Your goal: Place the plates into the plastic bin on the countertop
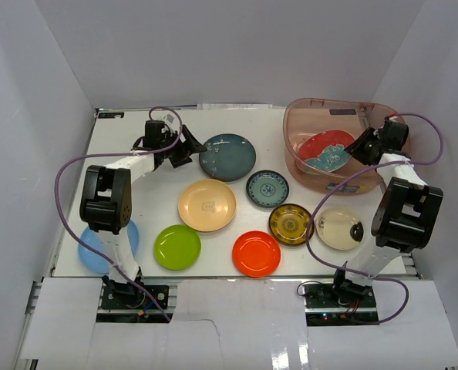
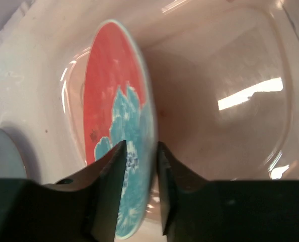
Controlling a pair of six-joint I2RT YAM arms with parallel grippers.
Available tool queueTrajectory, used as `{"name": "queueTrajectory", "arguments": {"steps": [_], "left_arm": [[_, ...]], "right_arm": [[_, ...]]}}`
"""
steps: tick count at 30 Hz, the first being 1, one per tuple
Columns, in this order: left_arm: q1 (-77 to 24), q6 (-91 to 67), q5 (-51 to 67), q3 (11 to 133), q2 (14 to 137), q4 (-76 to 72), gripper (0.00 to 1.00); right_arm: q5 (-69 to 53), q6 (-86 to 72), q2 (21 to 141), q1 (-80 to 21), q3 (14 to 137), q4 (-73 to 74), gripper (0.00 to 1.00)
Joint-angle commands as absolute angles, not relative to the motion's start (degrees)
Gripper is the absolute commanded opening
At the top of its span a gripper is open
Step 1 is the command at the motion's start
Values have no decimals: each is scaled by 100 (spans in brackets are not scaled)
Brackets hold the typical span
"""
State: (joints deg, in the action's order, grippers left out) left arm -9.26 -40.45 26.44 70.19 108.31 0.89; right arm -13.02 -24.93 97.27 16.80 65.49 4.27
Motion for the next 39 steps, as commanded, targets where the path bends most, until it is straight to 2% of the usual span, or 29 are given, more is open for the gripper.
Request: {"name": "queueTrajectory", "arguments": {"steps": [1, 2, 3, 4, 6, 7, 8, 10, 17, 19, 24, 25, 27, 28, 34, 39], "left_arm": [[-984, -3586, 2927, 7488, 11038, 237, 91], [-976, -3473, 2970, 7619, 11152, 237, 91], [-976, -3402, 3006, 7672, 11362, 229, 91], [-976, -3340, 3015, 7725, 11451, 220, 91], [-976, -3148, 3067, 7839, 11618, 124, 91], [-976, -3086, 3067, 7883, 11776, 114, 91], [-976, -3050, 3111, 7927, 11864, 79, 91], [-976, -2988, 3190, 8024, 12102, 53, 88], [-976, -3313, 3718, 7902, 12489, -782, 68], [-967, -3331, 3639, 7884, 12542, -826, 57], [-949, -3454, 3604, 7840, 12603, -1019, 38], [-949, -3463, 3577, 7840, 12595, -1037, 27], [-932, -3489, 3498, 7840, 12560, -1055, 13], [-923, -3507, 3411, 7831, 12533, -1072, 0], [-581, -4086, 3524, 7594, 11911, -1722, 0], [-159, -5026, 4093, 7531, 11339, -2670, 0]], "right_arm": [[-1433, -2207, 9877, 1407, 7215, 210, 40], [-1424, -2189, 9922, 1371, 7320, 263, 45], [-1380, -2180, 9940, 1328, 7347, 359, 60], [-1302, -2180, 9906, 1301, 7348, 369, 69], [-1117, -2171, 9800, 1275, 7356, 395, 83], [-1081, -2171, 9678, 1274, 7383, 422, 96], [-1064, -2162, 9616, 1257, 7409, 448, 99], [-1098, -2145, 9423, 1213, 7488, 536, 90], [-1283, -2153, 8526, 1151, 6971, 422, 90], [-1257, -2075, 8306, 1072, 6812, 465, 90], [-1142, -1890, 8017, 958, 6531, 686, 90], [-1247, -1916, 7946, 949, 6461, 633, 90], [-1538, -1986, 7657, 757, 6162, 317, 91], [-1547, -1978, 7568, 643, 6109, 282, 92], [-1775, -1837, 7207, -728, 6012, 229, 95], [-1758, -1872, 7285, -1738, 6125, 70, 91]]}}
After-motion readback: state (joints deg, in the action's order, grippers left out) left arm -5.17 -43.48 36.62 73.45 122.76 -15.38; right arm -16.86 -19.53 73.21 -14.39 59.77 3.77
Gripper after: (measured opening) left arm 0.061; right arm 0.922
